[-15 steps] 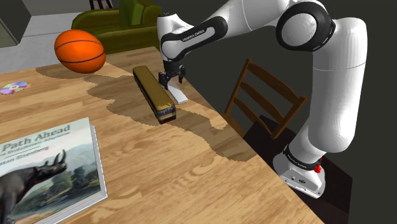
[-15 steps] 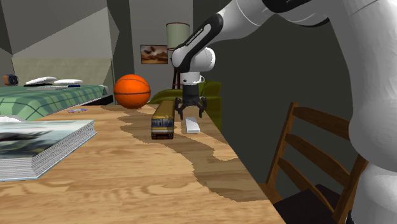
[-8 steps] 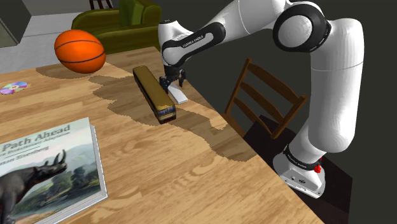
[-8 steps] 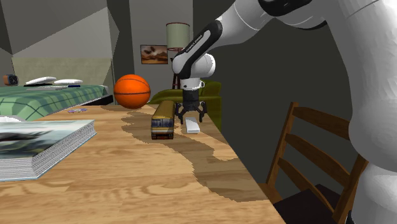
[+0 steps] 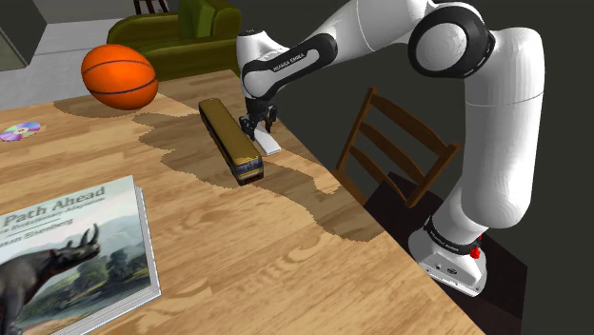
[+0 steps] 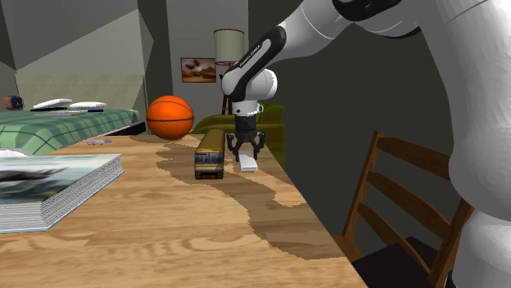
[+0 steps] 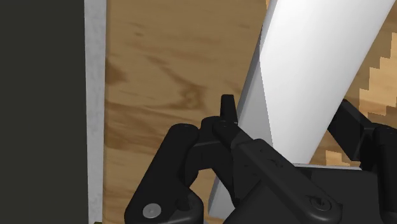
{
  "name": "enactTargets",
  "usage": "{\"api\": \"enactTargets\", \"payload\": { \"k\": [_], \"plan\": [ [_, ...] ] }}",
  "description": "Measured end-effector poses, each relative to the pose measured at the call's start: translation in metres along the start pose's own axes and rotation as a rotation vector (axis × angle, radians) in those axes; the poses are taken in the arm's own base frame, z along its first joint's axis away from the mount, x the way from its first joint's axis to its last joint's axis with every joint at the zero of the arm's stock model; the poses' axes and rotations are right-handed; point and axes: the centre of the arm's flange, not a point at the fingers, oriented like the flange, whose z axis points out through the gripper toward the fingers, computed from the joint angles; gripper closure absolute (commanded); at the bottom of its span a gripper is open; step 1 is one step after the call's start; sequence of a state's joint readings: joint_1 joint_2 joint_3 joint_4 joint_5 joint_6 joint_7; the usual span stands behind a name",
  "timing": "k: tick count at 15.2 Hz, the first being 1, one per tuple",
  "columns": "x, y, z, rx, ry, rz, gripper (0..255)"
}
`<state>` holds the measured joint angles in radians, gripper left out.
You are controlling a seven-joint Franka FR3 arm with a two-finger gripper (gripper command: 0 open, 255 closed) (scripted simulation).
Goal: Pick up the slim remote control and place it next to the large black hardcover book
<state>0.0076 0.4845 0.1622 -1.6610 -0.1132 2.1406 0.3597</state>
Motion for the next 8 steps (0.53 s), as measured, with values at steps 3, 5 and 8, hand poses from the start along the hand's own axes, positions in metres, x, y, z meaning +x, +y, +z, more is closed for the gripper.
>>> {"api": "enactTargets", "payload": {
  "k": [3,5,8],
  "plan": [
    [0.0000,0.0001,0.0000,0.000,0.000,0.000,255],
    [0.0000,0.0001,0.0000,0.000,0.000,0.000,255],
    [0.0002,-0.0002,-0.0059,0.000,-0.001,0.000,255]
  ]
}}
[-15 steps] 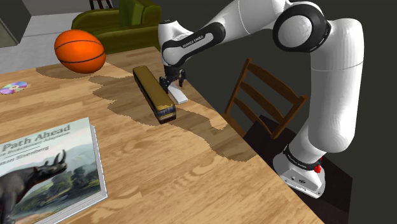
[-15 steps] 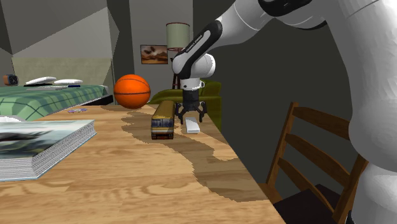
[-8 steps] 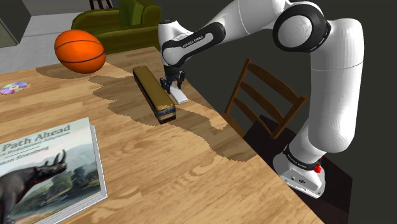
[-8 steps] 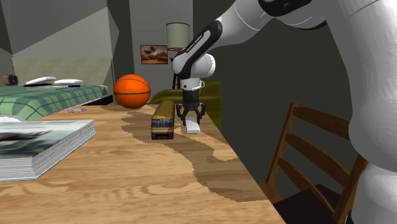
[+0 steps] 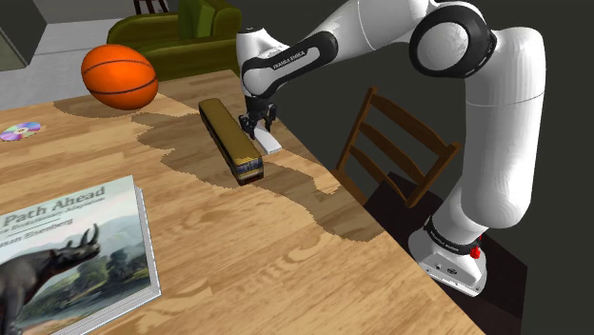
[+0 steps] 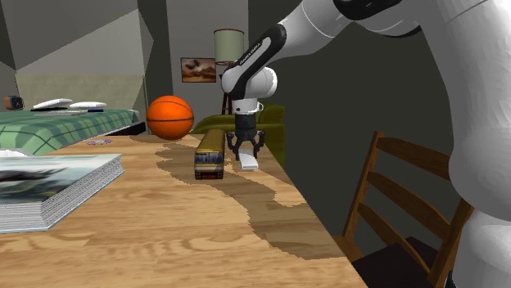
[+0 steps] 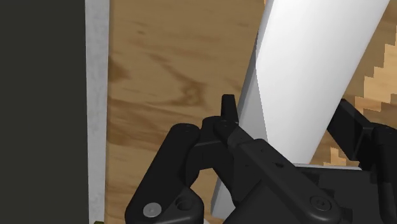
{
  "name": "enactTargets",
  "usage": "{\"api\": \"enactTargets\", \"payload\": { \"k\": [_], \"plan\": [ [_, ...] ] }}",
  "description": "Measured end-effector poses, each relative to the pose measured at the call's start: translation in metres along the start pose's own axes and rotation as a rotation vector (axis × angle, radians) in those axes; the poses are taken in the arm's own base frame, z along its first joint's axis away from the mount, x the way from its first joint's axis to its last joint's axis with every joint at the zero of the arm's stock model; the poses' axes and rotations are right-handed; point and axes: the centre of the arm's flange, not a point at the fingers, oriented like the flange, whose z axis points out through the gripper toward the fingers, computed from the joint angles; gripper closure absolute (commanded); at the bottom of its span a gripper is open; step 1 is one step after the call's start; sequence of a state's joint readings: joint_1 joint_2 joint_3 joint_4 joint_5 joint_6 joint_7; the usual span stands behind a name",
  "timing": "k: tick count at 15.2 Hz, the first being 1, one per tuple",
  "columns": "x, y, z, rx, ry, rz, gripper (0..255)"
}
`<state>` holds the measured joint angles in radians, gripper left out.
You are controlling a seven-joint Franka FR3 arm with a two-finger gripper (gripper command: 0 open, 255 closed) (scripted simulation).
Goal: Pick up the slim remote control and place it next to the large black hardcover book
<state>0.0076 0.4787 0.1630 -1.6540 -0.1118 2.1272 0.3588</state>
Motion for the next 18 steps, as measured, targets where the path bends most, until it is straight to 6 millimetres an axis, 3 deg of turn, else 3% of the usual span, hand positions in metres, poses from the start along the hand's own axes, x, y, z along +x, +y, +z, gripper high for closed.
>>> {"api": "enactTargets", "payload": {
  "k": [18],
  "plan": [
    [0.001,0.001,-0.094,0.000,0.000,0.000,255]
  ]
}}
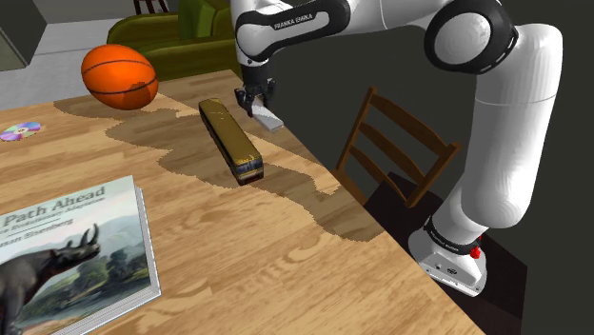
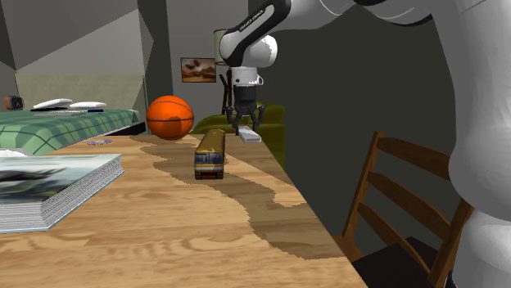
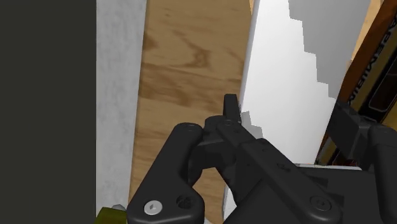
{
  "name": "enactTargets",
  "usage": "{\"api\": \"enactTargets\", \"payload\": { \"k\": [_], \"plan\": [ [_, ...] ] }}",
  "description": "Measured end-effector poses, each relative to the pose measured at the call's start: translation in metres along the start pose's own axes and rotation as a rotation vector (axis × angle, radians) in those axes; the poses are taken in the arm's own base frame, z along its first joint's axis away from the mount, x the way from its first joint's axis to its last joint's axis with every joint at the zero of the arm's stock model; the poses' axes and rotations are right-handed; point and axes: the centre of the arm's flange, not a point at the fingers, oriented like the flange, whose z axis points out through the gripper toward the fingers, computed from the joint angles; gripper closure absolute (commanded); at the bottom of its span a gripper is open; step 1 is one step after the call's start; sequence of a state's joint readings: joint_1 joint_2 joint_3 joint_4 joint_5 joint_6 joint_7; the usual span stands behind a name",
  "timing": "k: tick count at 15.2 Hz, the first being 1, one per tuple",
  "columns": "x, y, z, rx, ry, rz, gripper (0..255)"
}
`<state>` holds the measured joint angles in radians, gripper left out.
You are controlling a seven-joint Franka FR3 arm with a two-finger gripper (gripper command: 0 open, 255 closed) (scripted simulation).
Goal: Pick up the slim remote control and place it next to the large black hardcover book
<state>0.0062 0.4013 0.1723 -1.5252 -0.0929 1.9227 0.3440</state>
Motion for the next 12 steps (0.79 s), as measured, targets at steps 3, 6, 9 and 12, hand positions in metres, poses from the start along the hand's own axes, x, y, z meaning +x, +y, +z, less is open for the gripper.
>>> {"api": "enactTargets", "payload": {
  "k": [3,6,9,12],
  "plan": [
    [0.000,0.002,-0.015,0.000,0.000,0.000,255],
    [-0.005,-0.004,-0.028,0.000,0.000,0.000,255],
    [-0.030,-0.028,-0.031,0.000,0.000,-0.001,255],
    [-0.054,-0.055,-0.029,0.000,0.000,-0.001,255]
  ]
}}
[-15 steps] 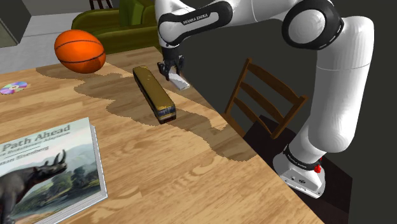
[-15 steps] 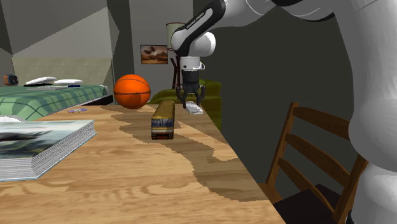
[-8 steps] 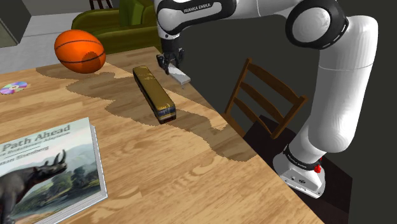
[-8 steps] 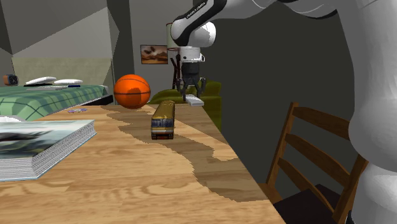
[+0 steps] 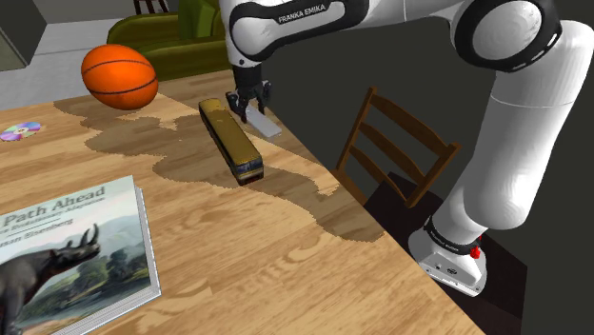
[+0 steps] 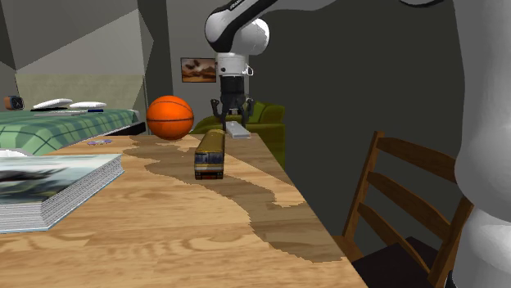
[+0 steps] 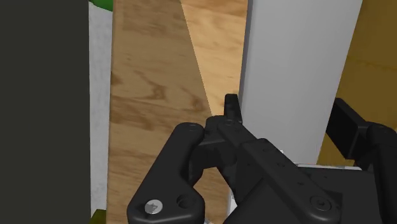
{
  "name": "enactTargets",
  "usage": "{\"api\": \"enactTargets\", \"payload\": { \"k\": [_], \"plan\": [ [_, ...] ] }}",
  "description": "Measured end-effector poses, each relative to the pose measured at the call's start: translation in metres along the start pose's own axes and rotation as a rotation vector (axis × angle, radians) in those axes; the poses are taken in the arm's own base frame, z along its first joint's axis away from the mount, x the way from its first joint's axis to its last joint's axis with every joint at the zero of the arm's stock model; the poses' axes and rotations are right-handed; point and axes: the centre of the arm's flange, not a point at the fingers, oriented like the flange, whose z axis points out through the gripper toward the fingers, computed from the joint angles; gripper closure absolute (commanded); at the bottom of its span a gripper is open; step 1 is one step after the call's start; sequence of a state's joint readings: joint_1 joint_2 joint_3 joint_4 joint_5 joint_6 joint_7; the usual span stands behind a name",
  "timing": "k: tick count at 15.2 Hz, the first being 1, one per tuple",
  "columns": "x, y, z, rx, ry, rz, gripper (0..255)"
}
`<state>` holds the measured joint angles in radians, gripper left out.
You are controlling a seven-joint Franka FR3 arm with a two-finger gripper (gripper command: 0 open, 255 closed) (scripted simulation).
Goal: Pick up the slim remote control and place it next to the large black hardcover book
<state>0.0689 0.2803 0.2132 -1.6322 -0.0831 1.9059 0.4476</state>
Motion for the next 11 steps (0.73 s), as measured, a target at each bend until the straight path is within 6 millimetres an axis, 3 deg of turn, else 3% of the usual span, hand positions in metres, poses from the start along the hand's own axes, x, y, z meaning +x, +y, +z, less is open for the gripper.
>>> {"api": "enactTargets", "payload": {
  "k": [11],
  "plan": [
    [-0.102,-0.103,-0.005,0.000,0.000,0.000,255]
  ]
}}
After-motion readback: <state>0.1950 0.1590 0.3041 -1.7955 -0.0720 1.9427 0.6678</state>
